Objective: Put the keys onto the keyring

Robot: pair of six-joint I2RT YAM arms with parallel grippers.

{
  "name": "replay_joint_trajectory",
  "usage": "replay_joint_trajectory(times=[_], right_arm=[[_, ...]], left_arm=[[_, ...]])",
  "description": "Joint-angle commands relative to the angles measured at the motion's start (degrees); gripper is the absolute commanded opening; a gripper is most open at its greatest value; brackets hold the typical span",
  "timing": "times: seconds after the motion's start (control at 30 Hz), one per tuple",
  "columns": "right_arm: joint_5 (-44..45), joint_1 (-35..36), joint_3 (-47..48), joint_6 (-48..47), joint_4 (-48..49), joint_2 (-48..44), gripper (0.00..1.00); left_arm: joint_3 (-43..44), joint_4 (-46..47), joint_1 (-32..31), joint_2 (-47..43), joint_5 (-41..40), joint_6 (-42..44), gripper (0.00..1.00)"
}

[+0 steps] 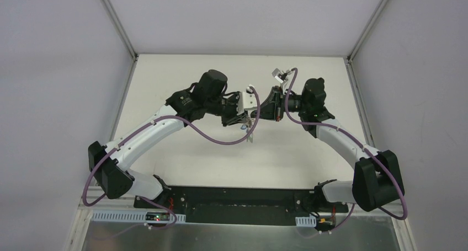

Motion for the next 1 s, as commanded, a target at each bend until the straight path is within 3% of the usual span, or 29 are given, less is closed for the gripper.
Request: replay_joint_trajectory(times=[0.0, 0.43, 0.8, 0.97], right_arm=[[-0.2, -0.4, 0.3, 0.7, 3.6, -0.3, 0.0], [-0.2, -0.7, 0.0, 0.3, 3.5, -0.3, 0.0], [-0.2, -0.9, -0.1, 0.3, 3.6, -0.7, 0.0], [0.7, -1.0, -0.1, 0.4, 3.5, -0.7, 0.0]], left_arm=[[2.1, 0.9, -0.8, 0.1, 0.7, -1.2, 0.22], [0.0, 1.6, -0.9, -1.0, 2.5, -1.3, 0.28], [0.0, 2.2, -0.9, -0.3, 2.9, -2.5, 0.01], [-0.6, 2.2, -0.9, -0.5, 3.3, -2.4, 0.0]])
